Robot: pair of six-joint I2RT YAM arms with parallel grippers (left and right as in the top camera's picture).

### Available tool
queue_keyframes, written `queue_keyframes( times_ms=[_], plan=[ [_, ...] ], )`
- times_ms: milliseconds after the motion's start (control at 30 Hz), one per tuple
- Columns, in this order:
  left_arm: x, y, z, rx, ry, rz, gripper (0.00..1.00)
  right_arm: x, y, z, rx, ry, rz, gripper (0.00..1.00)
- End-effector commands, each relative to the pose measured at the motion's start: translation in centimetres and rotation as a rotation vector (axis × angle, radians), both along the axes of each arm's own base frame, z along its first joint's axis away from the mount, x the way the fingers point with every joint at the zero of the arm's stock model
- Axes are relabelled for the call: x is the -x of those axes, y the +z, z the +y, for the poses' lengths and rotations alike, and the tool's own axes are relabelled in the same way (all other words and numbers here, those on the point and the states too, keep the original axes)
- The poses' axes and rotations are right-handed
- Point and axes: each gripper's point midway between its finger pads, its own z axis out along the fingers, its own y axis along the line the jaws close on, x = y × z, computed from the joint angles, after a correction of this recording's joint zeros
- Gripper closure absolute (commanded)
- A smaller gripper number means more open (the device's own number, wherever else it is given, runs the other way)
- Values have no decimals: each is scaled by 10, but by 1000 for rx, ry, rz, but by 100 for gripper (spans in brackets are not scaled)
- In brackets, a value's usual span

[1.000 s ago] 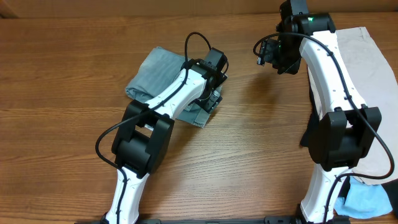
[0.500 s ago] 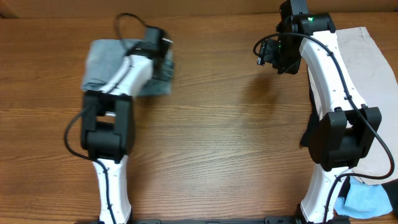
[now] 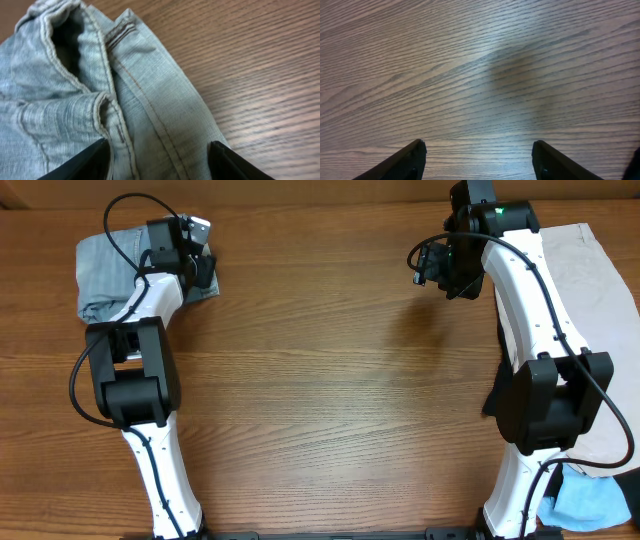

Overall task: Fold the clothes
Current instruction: 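Grasp the folded shorts with the left gripper and drag them to the top-left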

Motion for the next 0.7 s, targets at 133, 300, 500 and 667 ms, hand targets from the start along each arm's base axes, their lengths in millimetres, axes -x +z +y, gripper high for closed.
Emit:
queue_keyframes(
  times_ms=[133,300,500,667],
  plan=[
    [88,-135,71,-140,85,383,36,-6,9,1,-2,4,-39,28],
    [118,-144,84,-69,197,481,30,-6,9,1,-2,4,-40,28],
    [150,-152,69,28,253,607,22,-6,9,2,-5,5,-39,28],
    [167,-151,69,15,258,686,20,-6,9,2,-6,5,-39,28]
  ],
)
